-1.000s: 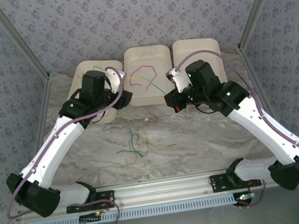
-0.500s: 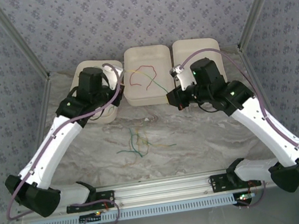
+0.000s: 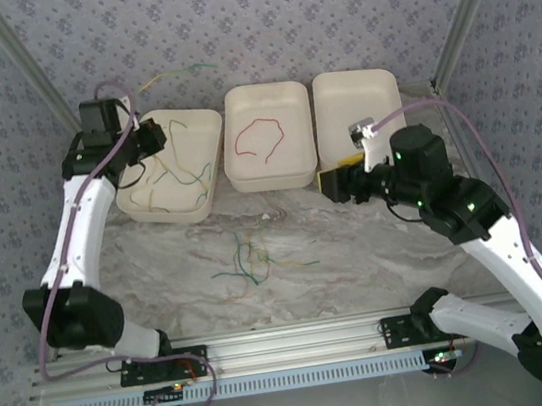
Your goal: Untangle the cables
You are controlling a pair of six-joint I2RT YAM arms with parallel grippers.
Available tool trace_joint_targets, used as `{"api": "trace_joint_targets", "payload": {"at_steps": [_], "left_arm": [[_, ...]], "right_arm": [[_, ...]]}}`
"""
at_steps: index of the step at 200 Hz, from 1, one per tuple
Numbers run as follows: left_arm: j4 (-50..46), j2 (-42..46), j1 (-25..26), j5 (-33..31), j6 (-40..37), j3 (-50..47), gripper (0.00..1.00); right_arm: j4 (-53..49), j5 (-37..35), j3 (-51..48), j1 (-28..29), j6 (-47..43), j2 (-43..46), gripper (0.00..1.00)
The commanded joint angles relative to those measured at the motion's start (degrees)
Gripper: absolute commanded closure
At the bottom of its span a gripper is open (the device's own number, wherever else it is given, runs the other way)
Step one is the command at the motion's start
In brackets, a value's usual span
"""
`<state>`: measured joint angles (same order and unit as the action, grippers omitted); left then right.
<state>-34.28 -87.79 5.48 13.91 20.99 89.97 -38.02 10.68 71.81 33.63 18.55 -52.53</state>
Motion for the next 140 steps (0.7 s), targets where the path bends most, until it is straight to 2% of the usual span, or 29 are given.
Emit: {"api": "trace_joint_targets", "payload": {"at_steps": [1, 41, 72, 98, 140], "left_arm": [[1.8, -5.8, -1.8, 1.2, 5.1, 2.5, 1.0], [-1.1, -19.0, -2.8, -2.9, 6.1, 9.5, 1.0], [-3.4, -27.4, -2.9, -3.5, 7.8, 14.4, 1.0], [-7.1, -32.8, -2.5, -4.4, 9.0, 18.2, 1.0], [-14.5, -38.9, -1.3, -9.2, 8.4, 24.4, 1.0]], "right_arm": [[1.8, -1.2, -4.5, 1.3, 4.3, 2.1, 0.36], [2.1, -2.6, -8.3, 4.3, 6.8, 4.5, 0.37], [1.4, -3.9, -9.0, 5.6, 7.2, 4.8, 0.37], [1.5, -4.4, -9.7, 5.8, 7.3, 4.7, 0.37], [2.2, -4.8, -10.6, 5.8, 7.4, 4.0, 0.37]]}}
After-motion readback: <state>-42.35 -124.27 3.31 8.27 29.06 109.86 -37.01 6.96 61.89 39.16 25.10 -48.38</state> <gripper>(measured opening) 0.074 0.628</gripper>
